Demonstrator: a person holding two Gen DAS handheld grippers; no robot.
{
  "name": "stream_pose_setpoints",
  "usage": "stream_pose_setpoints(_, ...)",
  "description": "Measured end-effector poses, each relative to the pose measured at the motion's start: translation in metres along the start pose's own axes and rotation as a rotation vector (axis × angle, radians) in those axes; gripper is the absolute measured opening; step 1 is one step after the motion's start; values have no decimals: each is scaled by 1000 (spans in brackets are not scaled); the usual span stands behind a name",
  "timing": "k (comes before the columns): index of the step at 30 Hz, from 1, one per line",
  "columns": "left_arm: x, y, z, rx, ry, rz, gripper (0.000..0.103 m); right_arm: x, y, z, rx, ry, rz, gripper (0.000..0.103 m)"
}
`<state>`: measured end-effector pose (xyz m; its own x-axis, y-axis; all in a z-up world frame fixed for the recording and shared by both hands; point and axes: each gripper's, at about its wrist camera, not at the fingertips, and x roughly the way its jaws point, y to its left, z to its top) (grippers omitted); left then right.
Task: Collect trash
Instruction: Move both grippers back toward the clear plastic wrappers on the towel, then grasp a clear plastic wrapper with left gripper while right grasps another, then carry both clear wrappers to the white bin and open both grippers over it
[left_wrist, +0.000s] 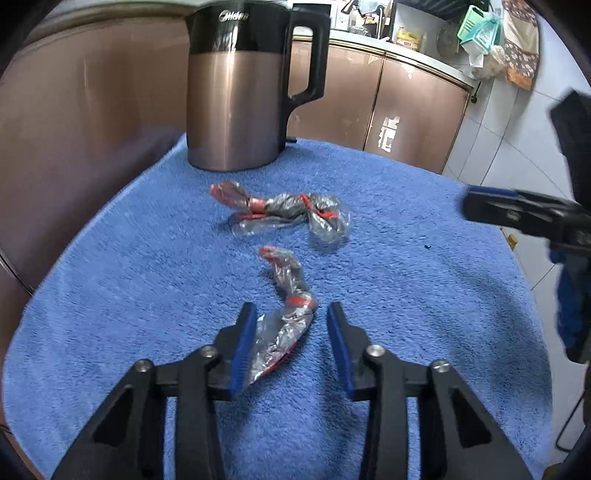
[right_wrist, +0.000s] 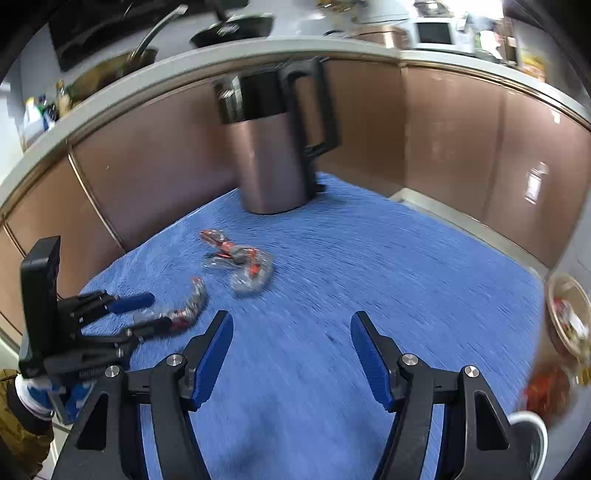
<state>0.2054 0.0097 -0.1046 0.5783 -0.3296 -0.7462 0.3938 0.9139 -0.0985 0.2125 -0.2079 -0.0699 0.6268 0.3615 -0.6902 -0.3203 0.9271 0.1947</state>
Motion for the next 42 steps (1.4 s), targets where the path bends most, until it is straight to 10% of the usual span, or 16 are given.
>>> stream_pose_setpoints(14,14,15,-11,-78,21,-72,17,132,29,50,-134,125,47,56)
stream_pose_setpoints(20,12,15,-12,-82,20,-56,14,150,23,41,-152,171,20,29)
stream_pose_setpoints(22,12,13,-12,-74,19,-43,13,144,21,37,-151,164,17,12)
stream_pose_setpoints(30,6,0,-15,-59,-21,69,10,76,0,3,-78,94,-3,11)
stream_pose_setpoints(42,-33,-71,-19,9,-52,16,10,-106,-72,-74,173,-87,-143,11)
